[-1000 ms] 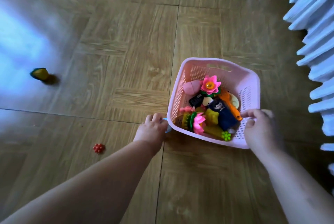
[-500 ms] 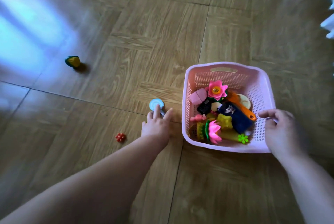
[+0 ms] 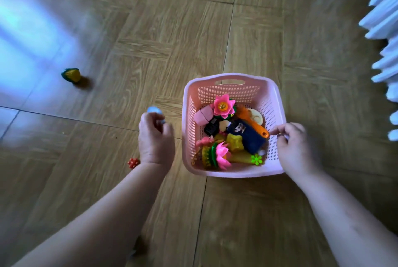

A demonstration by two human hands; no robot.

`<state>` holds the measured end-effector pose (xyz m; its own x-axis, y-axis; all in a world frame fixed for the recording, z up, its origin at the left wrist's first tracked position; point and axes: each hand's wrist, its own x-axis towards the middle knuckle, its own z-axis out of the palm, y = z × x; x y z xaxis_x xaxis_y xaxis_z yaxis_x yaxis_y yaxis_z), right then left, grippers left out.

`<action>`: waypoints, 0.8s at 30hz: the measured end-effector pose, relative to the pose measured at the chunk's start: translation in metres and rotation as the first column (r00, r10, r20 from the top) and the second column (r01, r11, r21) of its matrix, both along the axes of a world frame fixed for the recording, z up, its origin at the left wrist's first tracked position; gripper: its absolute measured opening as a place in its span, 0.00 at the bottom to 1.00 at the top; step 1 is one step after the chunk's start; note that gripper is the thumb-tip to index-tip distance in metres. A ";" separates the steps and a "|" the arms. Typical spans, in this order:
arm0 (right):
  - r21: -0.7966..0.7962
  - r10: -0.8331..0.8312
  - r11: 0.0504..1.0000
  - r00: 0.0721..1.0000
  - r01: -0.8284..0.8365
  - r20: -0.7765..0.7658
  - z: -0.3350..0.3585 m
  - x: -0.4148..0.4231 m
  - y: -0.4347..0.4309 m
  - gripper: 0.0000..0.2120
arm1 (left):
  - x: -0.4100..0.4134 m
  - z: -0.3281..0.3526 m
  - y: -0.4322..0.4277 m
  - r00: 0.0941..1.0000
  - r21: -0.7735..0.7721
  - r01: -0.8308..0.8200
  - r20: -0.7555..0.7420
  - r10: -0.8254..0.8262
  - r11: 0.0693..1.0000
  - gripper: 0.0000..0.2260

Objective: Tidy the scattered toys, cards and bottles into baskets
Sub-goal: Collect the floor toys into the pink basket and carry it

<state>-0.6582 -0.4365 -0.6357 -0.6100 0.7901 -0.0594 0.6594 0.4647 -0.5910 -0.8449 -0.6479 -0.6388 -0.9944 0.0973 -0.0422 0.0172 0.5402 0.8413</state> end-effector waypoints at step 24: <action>-0.108 0.897 0.171 0.110 -0.979 0.429 0.093 -0.135 -0.194 0.10 | -0.120 0.049 -0.148 0.688 -0.642 0.618 0.162 -0.707 0.454 0.09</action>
